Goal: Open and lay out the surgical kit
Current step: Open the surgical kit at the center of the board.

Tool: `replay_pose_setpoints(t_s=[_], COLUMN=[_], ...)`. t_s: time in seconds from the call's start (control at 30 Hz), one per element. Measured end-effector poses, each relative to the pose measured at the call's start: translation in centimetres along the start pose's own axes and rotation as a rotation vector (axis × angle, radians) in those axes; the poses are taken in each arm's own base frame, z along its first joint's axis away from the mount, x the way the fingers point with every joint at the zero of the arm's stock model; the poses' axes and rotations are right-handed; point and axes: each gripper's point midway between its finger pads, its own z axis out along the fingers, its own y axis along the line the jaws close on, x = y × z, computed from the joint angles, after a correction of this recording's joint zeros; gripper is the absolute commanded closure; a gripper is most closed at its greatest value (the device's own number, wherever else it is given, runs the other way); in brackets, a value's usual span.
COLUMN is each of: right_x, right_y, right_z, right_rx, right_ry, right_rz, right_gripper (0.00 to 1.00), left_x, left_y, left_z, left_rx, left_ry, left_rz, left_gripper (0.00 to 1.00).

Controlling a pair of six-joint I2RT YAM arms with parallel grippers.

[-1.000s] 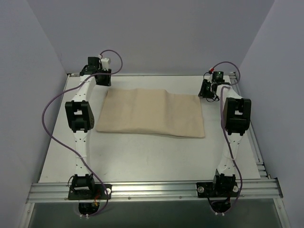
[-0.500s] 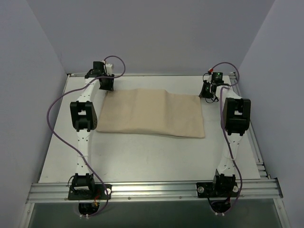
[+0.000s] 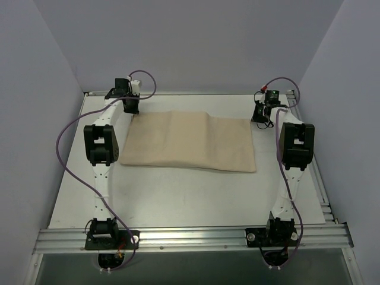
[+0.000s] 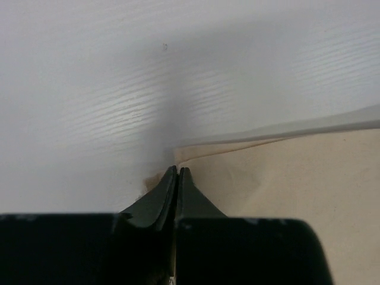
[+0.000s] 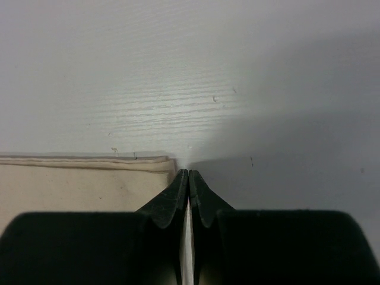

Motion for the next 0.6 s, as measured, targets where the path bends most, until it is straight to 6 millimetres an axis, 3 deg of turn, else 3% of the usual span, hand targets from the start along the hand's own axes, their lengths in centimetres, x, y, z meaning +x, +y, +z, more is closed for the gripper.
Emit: replay_pose_setpoints(t_s=[0.23, 0.27, 0.37, 0.6], right_x=[-1.5, -1.7, -2.2, -1.6], right_y=[0.2, 0.3, 0.6, 1.3], right_z=[-1.5, -1.7, -2.2, -2.1], right_rx=[0.011, 0.009, -0.001, -0.041], right_ry=[-0.035, -0.041, -0.053, -0.032], right_rz=[-0.018, -0.019, -0.019, -0.009], right_gripper=[0.97, 0.85, 0.70, 0.69], left_x=[-2.1, -2.3, -2.4, -2.3], left_y=[-0.9, -1.0, -1.2, -1.4], left_z=[-1.9, -2.0, -2.1, -2.1], left_rx=[0.041, 0.046, 0.058, 0.066], left_ry=[-0.054, -0.057, -0.060, -0.056], left_rz=[0.008, 0.008, 0.007, -0.002], left_gripper=[0.98, 0.98, 0.98, 0.98])
